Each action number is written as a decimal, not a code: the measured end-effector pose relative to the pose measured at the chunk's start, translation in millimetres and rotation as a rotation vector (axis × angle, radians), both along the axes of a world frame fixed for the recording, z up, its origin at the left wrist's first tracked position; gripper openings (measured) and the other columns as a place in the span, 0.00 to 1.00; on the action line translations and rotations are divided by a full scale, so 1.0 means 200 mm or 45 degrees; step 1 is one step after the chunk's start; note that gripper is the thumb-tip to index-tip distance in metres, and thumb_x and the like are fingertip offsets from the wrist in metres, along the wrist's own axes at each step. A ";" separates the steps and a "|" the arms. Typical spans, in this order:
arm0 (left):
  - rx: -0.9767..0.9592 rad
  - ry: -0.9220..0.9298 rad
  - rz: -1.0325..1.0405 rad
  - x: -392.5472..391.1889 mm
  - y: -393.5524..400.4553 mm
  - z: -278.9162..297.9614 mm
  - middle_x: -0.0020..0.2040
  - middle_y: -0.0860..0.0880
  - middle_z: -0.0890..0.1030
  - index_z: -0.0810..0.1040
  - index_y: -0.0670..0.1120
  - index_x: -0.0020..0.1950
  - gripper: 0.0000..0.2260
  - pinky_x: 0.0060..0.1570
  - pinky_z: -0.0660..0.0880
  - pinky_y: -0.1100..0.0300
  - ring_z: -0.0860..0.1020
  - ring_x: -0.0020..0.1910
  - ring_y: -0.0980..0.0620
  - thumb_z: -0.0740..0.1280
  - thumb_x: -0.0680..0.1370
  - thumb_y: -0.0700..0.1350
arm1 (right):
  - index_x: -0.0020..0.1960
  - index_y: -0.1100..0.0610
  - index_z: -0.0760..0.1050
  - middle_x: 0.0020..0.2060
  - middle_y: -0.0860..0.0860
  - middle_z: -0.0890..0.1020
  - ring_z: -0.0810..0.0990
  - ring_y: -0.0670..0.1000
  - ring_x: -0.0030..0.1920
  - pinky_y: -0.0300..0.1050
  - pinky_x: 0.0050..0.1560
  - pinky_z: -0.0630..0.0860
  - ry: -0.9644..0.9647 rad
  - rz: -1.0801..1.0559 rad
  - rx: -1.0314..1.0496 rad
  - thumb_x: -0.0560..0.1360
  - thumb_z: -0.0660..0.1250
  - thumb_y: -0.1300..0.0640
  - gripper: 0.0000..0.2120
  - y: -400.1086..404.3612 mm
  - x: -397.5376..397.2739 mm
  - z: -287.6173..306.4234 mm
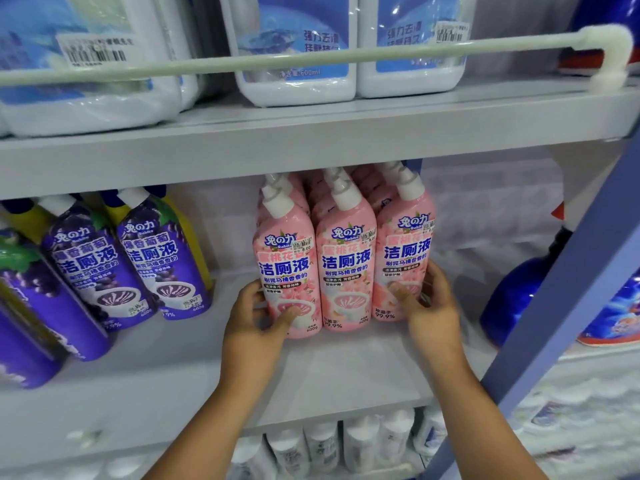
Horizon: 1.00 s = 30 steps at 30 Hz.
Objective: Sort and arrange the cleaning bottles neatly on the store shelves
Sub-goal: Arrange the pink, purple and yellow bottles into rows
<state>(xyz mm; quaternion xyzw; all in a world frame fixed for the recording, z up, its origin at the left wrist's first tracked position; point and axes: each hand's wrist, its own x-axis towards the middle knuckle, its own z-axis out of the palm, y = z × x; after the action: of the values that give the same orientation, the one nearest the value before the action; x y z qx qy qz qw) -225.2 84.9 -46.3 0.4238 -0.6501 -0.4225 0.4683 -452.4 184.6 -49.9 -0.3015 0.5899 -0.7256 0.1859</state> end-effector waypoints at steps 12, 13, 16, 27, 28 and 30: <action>0.149 0.286 0.287 0.40 -0.08 0.12 0.52 0.51 0.84 0.78 0.50 0.59 0.16 0.61 0.78 0.45 0.82 0.46 0.53 0.76 0.74 0.43 | 0.62 0.55 0.75 0.56 0.47 0.79 0.80 0.49 0.57 0.44 0.58 0.76 0.442 -0.055 -0.074 0.75 0.72 0.64 0.17 0.03 0.58 0.06; 0.148 0.271 0.323 0.47 -0.07 0.14 0.52 0.52 0.84 0.77 0.50 0.59 0.15 0.62 0.78 0.45 0.83 0.46 0.57 0.75 0.75 0.43 | 0.60 0.55 0.76 0.55 0.48 0.81 0.82 0.49 0.56 0.44 0.57 0.77 0.391 0.071 -0.100 0.75 0.72 0.66 0.15 -0.01 0.64 0.05; 0.145 0.233 0.484 0.67 -0.07 0.15 0.51 0.54 0.84 0.77 0.53 0.56 0.12 0.61 0.79 0.45 0.83 0.46 0.61 0.74 0.77 0.43 | 0.55 0.50 0.78 0.50 0.44 0.84 0.83 0.48 0.53 0.39 0.55 0.78 0.266 0.355 -0.074 0.76 0.71 0.66 0.14 -0.13 0.80 0.05; -0.074 0.152 0.979 1.30 -0.16 0.20 0.60 0.51 0.81 0.75 0.50 0.63 0.16 0.58 0.77 0.57 0.80 0.58 0.55 0.74 0.78 0.47 | 0.49 0.45 0.73 0.45 0.40 0.80 0.80 0.33 0.41 0.24 0.41 0.72 0.286 0.614 0.032 0.76 0.73 0.64 0.15 -0.69 1.13 0.24; -0.084 0.143 0.982 1.35 -0.19 0.20 0.61 0.51 0.80 0.75 0.50 0.64 0.17 0.59 0.77 0.56 0.80 0.58 0.55 0.74 0.77 0.48 | 0.49 0.44 0.73 0.46 0.39 0.80 0.79 0.31 0.41 0.25 0.42 0.73 0.321 0.594 0.031 0.76 0.74 0.62 0.15 -0.75 1.14 0.26; -0.056 0.083 0.914 1.43 -0.27 0.21 0.61 0.53 0.79 0.73 0.52 0.65 0.20 0.60 0.76 0.56 0.79 0.58 0.55 0.76 0.76 0.48 | 0.48 0.42 0.72 0.47 0.39 0.80 0.80 0.31 0.43 0.27 0.45 0.75 0.401 0.563 0.042 0.74 0.76 0.60 0.16 -0.85 1.15 0.29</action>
<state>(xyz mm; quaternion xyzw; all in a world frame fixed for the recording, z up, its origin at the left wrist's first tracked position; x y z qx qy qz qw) 60.8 31.1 -4.1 0.6013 -0.4533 -0.2304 0.6164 -221.9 14.6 8.1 -0.5292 0.5431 -0.6018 0.2507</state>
